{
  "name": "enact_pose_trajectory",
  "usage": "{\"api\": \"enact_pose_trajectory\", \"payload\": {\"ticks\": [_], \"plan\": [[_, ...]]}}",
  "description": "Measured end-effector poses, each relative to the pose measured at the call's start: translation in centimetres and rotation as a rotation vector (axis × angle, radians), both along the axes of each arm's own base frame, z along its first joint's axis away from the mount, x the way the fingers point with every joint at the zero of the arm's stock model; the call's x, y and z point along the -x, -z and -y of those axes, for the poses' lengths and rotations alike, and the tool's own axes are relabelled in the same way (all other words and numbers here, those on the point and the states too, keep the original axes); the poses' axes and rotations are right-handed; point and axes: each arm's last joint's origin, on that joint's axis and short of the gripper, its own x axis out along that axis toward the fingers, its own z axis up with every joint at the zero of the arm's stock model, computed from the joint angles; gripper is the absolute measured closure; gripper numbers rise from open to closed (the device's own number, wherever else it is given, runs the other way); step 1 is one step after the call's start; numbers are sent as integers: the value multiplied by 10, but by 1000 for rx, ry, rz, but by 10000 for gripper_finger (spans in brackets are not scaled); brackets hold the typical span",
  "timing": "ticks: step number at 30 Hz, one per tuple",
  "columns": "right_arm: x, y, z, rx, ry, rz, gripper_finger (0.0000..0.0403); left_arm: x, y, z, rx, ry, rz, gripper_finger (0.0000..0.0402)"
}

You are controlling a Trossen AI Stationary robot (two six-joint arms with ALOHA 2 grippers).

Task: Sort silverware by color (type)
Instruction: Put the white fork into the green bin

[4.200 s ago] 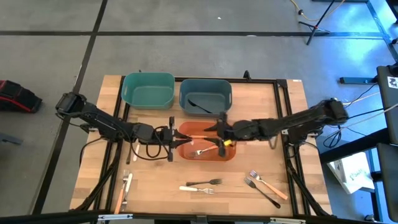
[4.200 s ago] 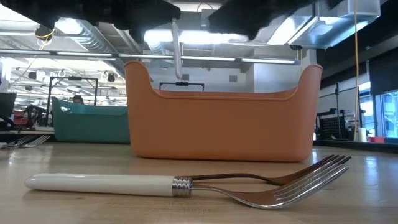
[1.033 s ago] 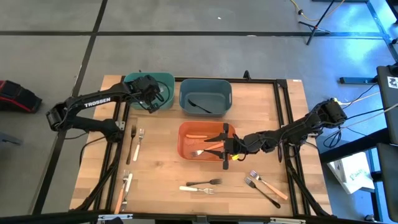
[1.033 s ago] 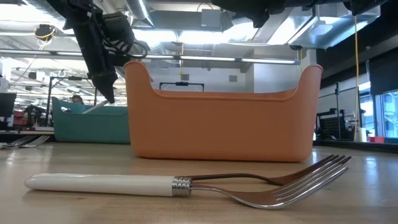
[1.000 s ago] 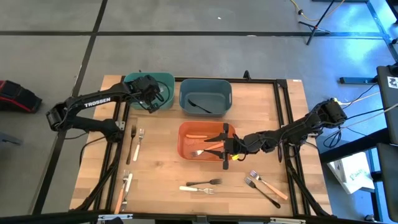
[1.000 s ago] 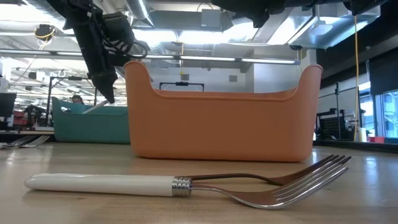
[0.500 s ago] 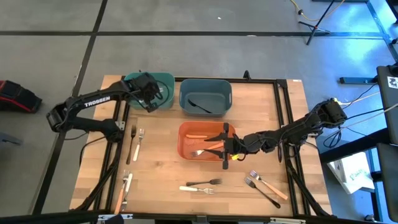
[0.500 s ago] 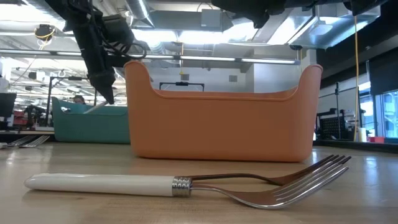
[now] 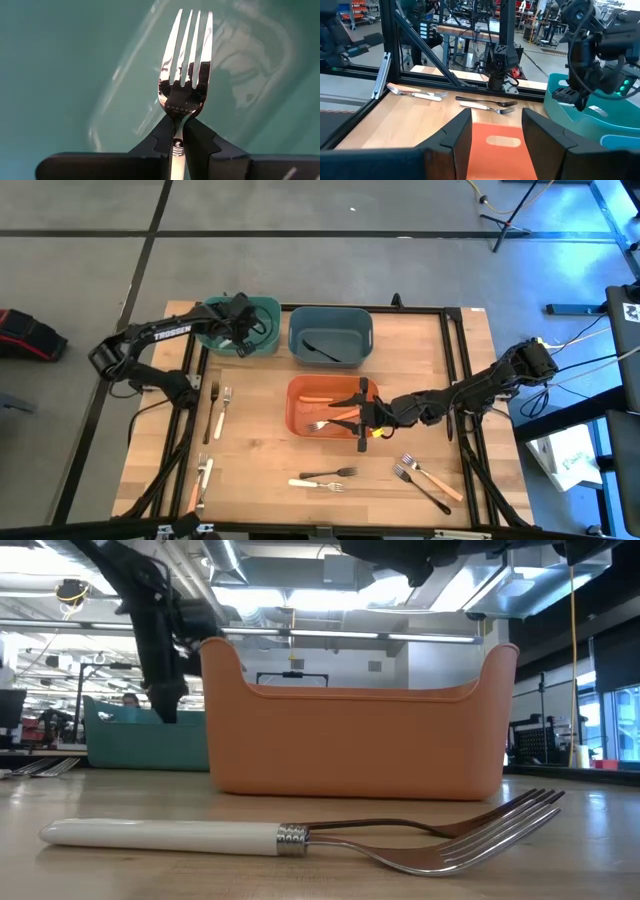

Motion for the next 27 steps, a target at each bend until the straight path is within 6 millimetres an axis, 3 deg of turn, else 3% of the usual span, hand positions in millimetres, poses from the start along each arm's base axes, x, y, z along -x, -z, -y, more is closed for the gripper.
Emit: {"api": "enact_pose_trajectory", "payload": {"ticks": [9, 16, 21, 27], "plan": [[0, 0, 0, 8, 0, -3, 242, -3, 13, -10, 20, -33, -13, 367], [0, 0, 0, 9, 0, -3, 242, -3, 10, -7, 13, -25, -6, 304], [0, 1, 0, 10, 0, -6, 242, 3, -5, -1, -26, -32, 25, 263], [0, 0, 0, 9, 0, -6, 242, 19, -42, 20, -122, -22, 145, 247]]}}
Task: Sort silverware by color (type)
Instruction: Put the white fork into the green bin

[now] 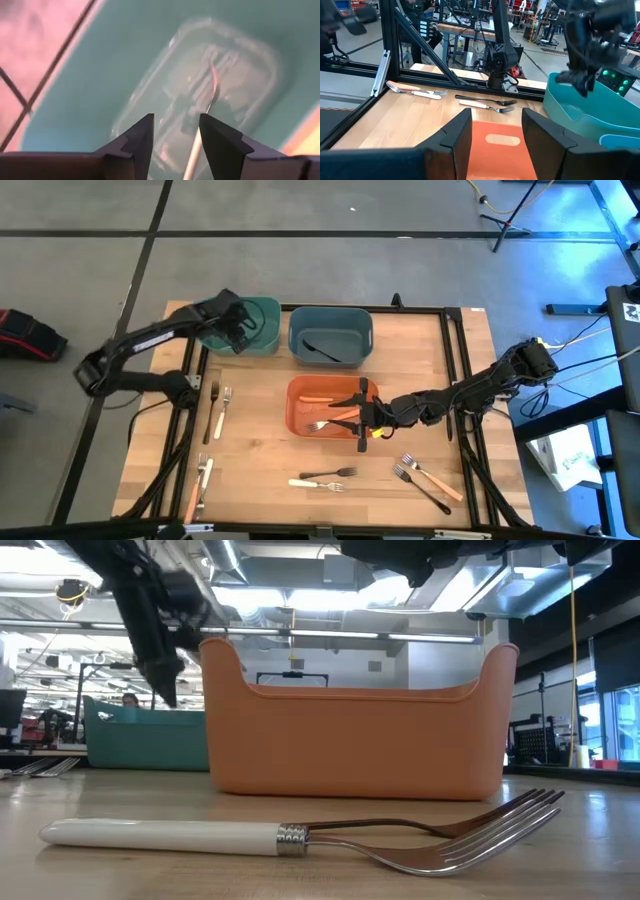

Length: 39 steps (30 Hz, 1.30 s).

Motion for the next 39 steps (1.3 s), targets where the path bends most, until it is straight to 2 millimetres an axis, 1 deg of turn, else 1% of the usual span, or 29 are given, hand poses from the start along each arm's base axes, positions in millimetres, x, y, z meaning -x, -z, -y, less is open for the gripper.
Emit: {"api": "enact_pose_trajectory", "payload": {"ticks": [4, 7, 9, 13, 16, 24, 28, 33, 36, 39], "plan": [[0, 0, 0, 0, 0, 0, 242, 9, -25, 21, -66, 45, 139, 247], [0, 0, 0, 0, 0, 0, 242, 13, -38, 36, -70, 92, 261, 247], [0, 0, 0, 0, 0, 0, 242, 15, -45, 47, -46, 135, 344, 247], [0, 1, 0, 2, 0, -6, 242, 15, -49, 67, 53, 250, 472, 246], [0, 1, 0, 3, 0, -8, 242, 12, -43, 80, 113, 319, 487, 246], [0, 1, 0, 3, 0, -8, 242, 0, -22, 113, 306, 332, 506, 246], [0, 1, 0, 3, 0, -8, 242, -7, -15, 130, 336, 273, 474, 246], [0, 1, 0, 3, 0, -8, 242, -17, -4, 152, 450, 238, 413, 246], [0, 1, 0, 3, 0, -8, 242, -22, 7, 164, 500, 180, 330, 246], [0, 1, 0, 3, 0, -9, 242, -21, 21, 172, 531, 50, 209, 246]]}}
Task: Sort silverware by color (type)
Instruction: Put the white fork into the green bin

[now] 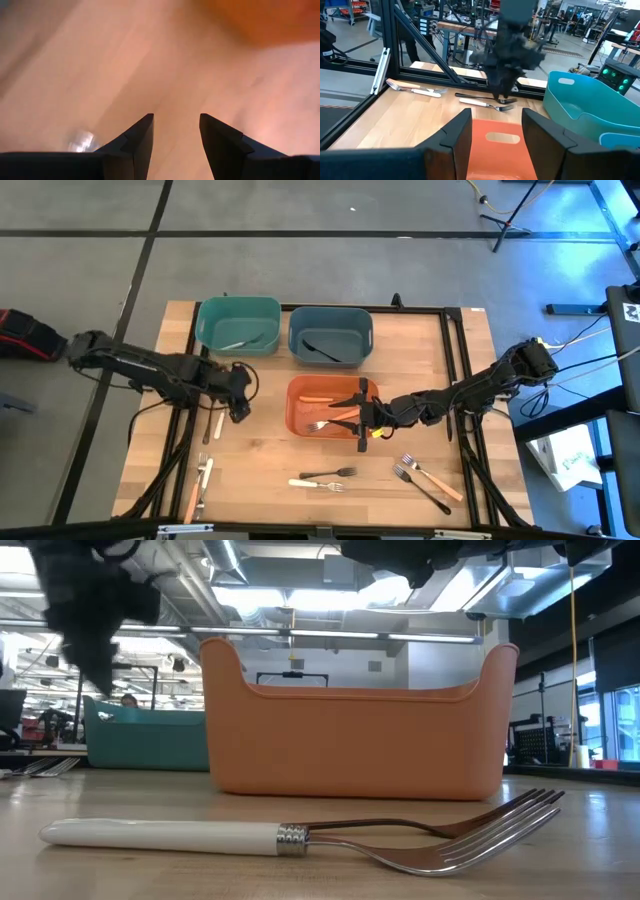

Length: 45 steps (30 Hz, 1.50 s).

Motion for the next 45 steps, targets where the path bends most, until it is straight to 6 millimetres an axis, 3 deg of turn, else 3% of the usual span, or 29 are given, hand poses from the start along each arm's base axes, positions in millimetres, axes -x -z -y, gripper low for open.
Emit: {"api": "enact_pose_trajectory", "payload": {"ticks": [7, 20, 35, 39, 45], "plan": [[0, 0, 0, 0, 0, 0, 242, 1, 22, 8, -9, -156, -252, 246], [0, 2, 0, -5, 1, -17, 242, -7, 51, 12, -34, -194, -503, 247], [0, 2, 0, -4, -1, -21, 242, 13, 88, 15, 103, -204, -575, 248], [0, 2, 0, -4, -1, -20, 242, 13, 87, 15, 101, -179, -569, 269], [0, 2, 0, -5, -2, -20, 242, 9, 85, 15, 75, -120, -542, 335]]}}
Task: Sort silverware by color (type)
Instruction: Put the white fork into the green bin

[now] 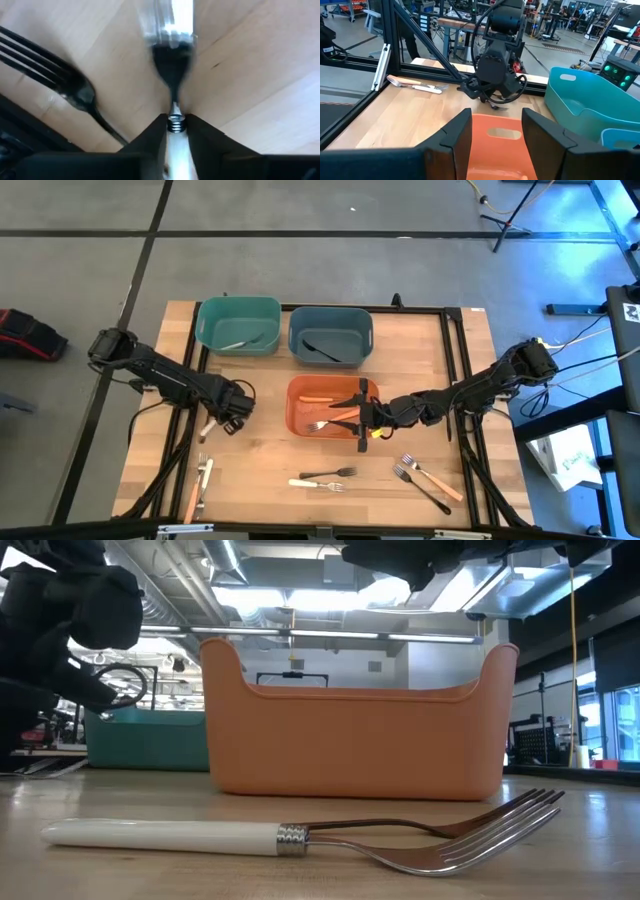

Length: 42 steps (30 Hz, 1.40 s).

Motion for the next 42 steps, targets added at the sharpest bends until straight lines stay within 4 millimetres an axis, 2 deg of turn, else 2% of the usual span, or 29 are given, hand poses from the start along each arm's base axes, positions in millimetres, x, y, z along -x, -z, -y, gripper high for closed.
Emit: {"api": "enact_pose_trajectory", "payload": {"ticks": [5, 13, 17, 23, 28, 33, 37, 42], "plan": [[0, 0, 0, 0, 1, 0, 242, -1, 0, 0, -4, 24, 6, 370], [0, 0, 0, 0, 2, 0, 242, -6, -4, 1, -3, 65, 24, 350], [0, 0, 0, 0, 2, 0, 242, -17, -17, 4, -11, 124, 76, 354], [0, 0, 0, 1, 3, -1, 242, -35, -52, 7, -27, 232, 182, 356], [0, 0, 0, 1, 3, -1, 242, -42, -92, 6, -78, 472, 306, 355], [0, 0, 0, 2, 3, -3, 242, -40, -129, -4, -253, 615, 394, 355], [0, 0, 0, 1, 3, -3, 242, -33, -145, -20, -474, 604, 394, 355], [0, 0, 0, 2, 3, -3, 242, -24, -153, -49, -672, 468, 322, 354]]}}
